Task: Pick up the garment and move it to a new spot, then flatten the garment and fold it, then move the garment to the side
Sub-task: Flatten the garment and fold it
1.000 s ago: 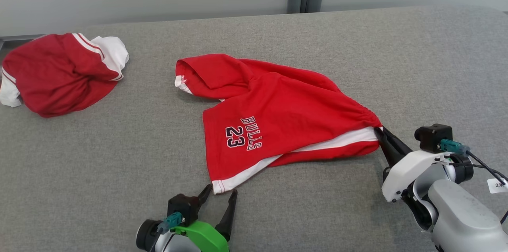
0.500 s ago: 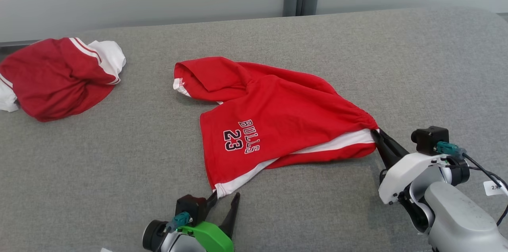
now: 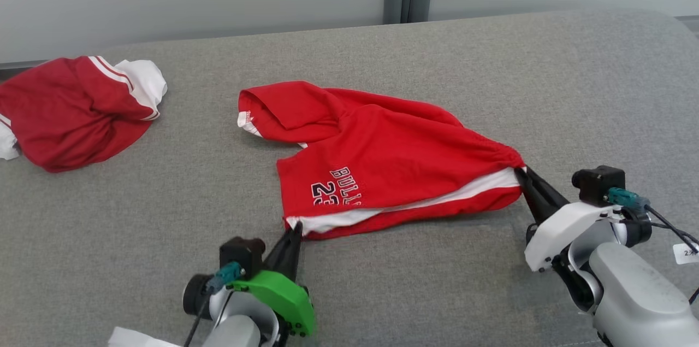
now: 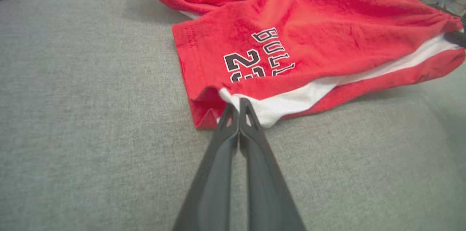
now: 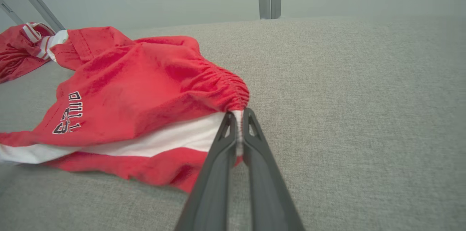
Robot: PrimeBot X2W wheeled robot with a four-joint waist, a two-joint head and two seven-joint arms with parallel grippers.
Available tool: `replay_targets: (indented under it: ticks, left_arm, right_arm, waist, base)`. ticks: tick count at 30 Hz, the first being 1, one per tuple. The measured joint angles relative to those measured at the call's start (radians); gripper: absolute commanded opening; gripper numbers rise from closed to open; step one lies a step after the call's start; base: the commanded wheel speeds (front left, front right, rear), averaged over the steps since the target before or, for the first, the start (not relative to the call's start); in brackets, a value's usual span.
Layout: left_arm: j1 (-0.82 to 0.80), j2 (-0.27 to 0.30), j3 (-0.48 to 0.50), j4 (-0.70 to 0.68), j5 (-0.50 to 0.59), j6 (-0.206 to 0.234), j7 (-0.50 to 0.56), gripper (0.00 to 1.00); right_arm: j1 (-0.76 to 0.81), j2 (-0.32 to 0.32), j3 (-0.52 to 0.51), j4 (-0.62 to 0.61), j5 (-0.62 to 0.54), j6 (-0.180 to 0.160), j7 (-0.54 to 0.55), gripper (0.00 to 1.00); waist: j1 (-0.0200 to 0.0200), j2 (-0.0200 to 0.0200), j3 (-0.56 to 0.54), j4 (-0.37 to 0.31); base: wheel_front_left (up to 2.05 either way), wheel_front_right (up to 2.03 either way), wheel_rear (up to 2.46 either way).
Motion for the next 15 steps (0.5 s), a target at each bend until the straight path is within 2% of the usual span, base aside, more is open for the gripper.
replay_targets:
  ticks: [7, 15]
  left_arm:
    - [0.014, 0.007, 0.163, -0.280, 0.053, 0.002, -0.002, 0.00]
    - [0.033, 0.004, 0.259, -0.517, 0.086, -0.024, -0.002, 0.00]
  right_arm:
    - [0.007, -0.015, -0.149, -0.147, -0.073, 0.000, -0.004, 0.00]
    - [0.094, -0.021, -0.263, -0.408, -0.144, 0.000, -0.002, 0.00]
  waist:
    - [0.0000, 0.0001, -0.019, -0.005]
    - [0.0000, 0.0000, -0.059, -0.019]
  base:
    - [0.00, 0.00, 0.00]
    - [0.00, 0.00, 0.00]
